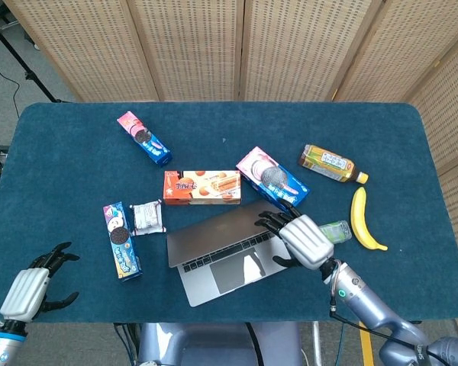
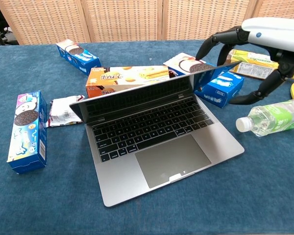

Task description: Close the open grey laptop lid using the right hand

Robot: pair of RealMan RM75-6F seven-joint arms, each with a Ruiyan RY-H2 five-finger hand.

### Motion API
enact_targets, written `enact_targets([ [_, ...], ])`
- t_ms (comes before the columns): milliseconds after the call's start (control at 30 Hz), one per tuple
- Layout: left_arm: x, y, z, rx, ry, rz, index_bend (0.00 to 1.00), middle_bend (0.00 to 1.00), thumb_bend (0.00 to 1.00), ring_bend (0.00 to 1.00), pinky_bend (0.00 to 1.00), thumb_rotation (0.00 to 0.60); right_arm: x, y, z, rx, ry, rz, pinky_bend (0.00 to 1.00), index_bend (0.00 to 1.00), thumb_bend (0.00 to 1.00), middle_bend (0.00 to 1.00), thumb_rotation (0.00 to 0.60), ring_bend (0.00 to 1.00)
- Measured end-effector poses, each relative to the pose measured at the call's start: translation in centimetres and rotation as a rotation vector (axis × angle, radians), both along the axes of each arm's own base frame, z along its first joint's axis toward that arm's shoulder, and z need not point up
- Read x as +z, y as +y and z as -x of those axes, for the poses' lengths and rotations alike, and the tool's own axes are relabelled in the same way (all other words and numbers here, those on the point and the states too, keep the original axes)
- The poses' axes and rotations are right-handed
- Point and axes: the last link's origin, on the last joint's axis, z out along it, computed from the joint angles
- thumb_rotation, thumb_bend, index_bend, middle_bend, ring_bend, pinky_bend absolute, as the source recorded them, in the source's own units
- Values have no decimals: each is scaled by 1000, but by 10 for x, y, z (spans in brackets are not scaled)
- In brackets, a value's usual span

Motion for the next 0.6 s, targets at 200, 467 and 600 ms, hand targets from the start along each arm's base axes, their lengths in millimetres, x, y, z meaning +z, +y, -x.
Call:
enact_targets([
  [200,-1,0,0,0,3,4,307,170,197,214,199,600,-1,6,9,-17,-2,-6,59,214,237,194,600,337],
  [467,-2,-1,0,2,7,15,307,170,197,214,200,600,-2,11,22,-56,-14,-11,59,212,236,193,600,337],
  [600,-3,-1,0,2,8,20,307,170,197,214,200,600,-3,14,28,-75,-24,-14,59,211,237,192,600,337],
])
